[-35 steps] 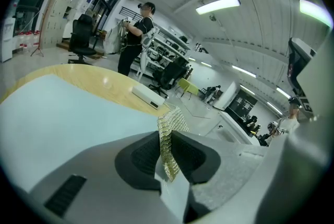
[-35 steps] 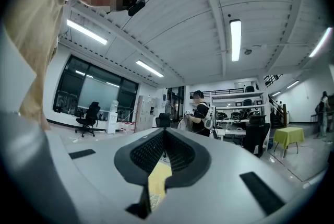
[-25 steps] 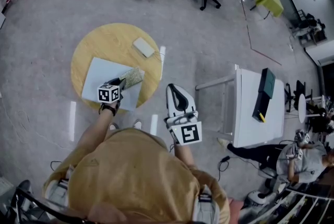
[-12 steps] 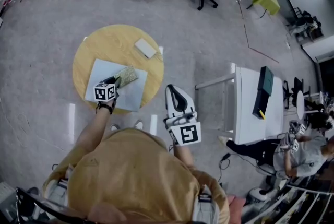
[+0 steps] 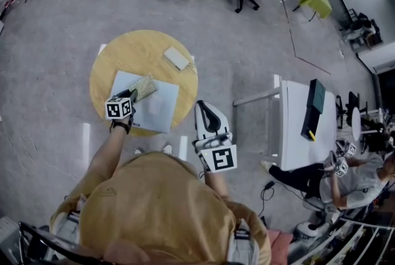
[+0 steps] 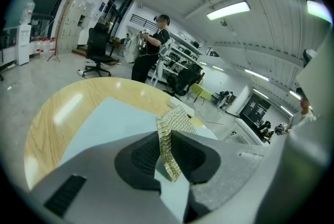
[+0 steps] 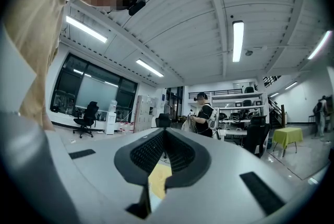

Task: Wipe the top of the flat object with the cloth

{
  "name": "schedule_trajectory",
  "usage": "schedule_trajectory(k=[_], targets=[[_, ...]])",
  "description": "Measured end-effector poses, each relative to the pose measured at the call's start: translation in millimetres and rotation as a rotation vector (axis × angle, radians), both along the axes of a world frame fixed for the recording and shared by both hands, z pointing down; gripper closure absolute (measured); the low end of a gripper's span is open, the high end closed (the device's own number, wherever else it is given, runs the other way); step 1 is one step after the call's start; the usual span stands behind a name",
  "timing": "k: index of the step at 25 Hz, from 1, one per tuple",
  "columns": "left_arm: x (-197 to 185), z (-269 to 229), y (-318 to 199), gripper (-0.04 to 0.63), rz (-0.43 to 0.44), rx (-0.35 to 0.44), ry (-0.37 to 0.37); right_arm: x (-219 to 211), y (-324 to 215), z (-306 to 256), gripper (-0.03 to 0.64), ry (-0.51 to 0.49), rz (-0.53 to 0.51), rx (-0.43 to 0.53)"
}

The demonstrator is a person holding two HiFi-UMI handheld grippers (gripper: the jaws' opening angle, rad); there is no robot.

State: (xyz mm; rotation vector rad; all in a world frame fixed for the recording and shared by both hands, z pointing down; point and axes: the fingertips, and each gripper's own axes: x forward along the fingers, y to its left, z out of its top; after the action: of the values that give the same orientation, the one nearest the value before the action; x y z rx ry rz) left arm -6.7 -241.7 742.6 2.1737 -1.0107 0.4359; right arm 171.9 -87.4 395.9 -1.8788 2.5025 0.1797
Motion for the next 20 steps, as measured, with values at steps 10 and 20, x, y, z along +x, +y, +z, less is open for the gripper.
schedule_trajectory(k=[10,20], targets=[[-53.6,-1.0,-27.7,0.534,-0.059,0.018,-0.02,-1.5,0.3,-3.0,0.615,-0.001,0.037,0.0],[-107.3,8.6,-45.7,0.534,-0.169,0.009,-0.018,-4.3,-1.7,-0.5,0.615,0.009,0.051,-0.005]])
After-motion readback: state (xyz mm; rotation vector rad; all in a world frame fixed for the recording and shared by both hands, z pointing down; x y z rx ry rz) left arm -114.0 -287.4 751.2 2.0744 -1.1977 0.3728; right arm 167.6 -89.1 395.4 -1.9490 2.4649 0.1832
